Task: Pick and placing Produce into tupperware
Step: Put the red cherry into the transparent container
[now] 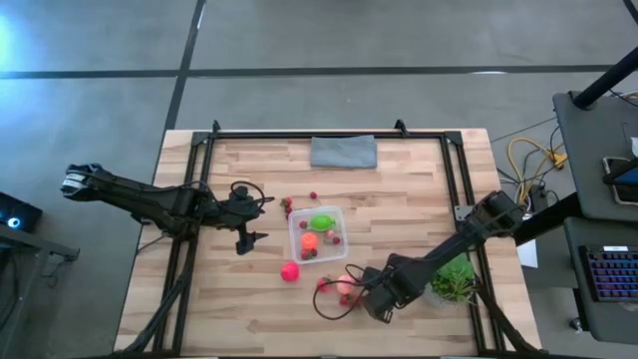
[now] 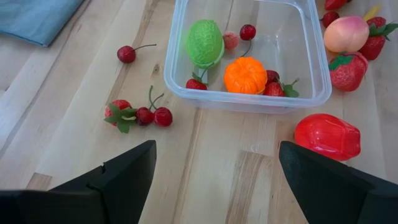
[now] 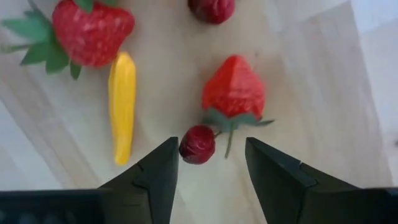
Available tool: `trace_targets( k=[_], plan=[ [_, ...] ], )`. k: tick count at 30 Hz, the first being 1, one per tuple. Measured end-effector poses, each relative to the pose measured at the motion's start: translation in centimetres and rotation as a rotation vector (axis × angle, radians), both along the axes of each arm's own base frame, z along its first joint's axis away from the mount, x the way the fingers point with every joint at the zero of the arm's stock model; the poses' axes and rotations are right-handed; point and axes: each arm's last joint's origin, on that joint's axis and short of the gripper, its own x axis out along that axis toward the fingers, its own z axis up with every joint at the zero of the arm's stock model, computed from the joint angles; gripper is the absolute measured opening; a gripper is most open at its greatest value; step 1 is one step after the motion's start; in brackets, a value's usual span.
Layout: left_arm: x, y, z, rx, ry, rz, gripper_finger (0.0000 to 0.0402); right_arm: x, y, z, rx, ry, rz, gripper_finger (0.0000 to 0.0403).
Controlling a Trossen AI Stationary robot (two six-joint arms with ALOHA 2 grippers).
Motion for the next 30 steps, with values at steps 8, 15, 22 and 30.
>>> trace_targets(
  k=[8,15,22,30],
  plan=[
    [0.0,0.0,0.0,-0.002,-0.001,0.002,0.0325,1.1,-1.7,0.2,-0.001,-0.006,-0.039,0.0178],
    [0.1,0.0,0.1,-0.005,-0.017,0.003,0.0325,2.0,-3.4,0.2,-0.007,-0.009,-0.058,0.0187],
    [0.2,0.0,0.2,-0.007,-0.025,0.003,0.0325,2.7,-5.6,0.1,-0.072,-0.021,-0.123,0.0189],
    [0.2,0.0,0.2,-0.007,-0.025,0.002,0.0325,2.4,-6.1,2.0,-0.081,-0.088,-0.137,0.0189]
  ],
)
